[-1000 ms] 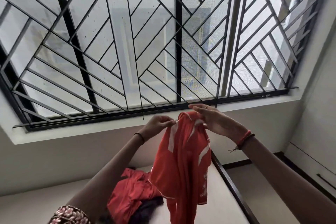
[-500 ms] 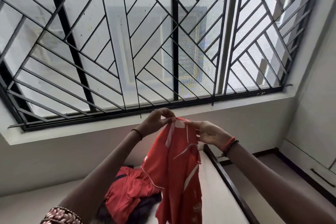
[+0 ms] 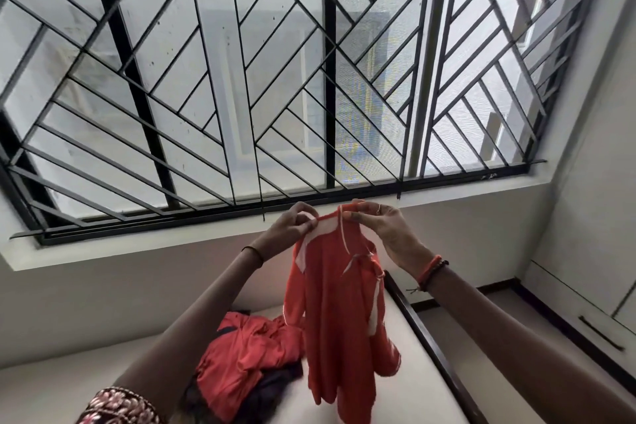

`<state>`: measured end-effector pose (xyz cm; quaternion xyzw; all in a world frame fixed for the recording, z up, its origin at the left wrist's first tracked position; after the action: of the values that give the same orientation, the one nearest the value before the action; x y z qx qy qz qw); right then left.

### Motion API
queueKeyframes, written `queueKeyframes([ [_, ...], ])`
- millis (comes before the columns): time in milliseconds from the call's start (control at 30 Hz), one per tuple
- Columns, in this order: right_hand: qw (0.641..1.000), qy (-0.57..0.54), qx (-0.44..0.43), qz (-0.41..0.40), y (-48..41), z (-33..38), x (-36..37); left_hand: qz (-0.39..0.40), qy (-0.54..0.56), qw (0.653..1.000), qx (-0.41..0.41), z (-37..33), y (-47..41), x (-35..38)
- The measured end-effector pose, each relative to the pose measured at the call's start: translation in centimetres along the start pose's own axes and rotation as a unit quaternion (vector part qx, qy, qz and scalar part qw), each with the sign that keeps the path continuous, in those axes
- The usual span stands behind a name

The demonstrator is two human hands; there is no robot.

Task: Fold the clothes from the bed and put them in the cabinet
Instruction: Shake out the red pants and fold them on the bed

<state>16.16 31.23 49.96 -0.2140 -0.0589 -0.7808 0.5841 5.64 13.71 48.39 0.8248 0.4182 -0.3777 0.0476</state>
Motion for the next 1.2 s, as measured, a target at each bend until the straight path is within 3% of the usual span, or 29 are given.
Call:
queueKeyframes([
  [133,0.997,0.047,-0.063,-0.002,0.0,0.4,0.3,0.004,0.052,0.999,0.014,-1.7,0.2,0.4],
  [433,0.991,0.074,-0.104,0.039,-0.3,1.3,0.6,-0.029,-0.011,0.995,0.09,-3.8,-1.2,0.3],
  [600,0.977,0.125,-0.059,0.163,0.0,0.9,-2.6,-0.031,-0.043,0.992,0.113,-4.0,-1.4,-0.7],
  [933,0.923,0.314,0.085,0.206,0.5,-4.2,-7.8,-0.053,-0.074,0.99,0.104,-4.8,-1.2,-2.6],
  [1067,0.942,0.282,0.034,0.181,0.1,-2.7,-8.2,-0.091,-0.087,0.989,0.08,-3.4,-1.0,-3.5],
  [1200,0.935,0.316,-0.052,0.153,-1.2,-0.7,-8.4,-0.084,-0.083,0.993,0.03,-2.1,-0.5,-4.4],
])
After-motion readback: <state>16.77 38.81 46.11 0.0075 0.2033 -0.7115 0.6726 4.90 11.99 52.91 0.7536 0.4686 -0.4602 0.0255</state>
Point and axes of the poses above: each hand's wrist, its own y-axis away from the middle knuckle, its own x-axis out of the palm, z = x × y, the point moved 1 cm from there along -y, towards the middle knuckle, and after that the axes turned 15 degrees about -y, right-handed, at the moved point
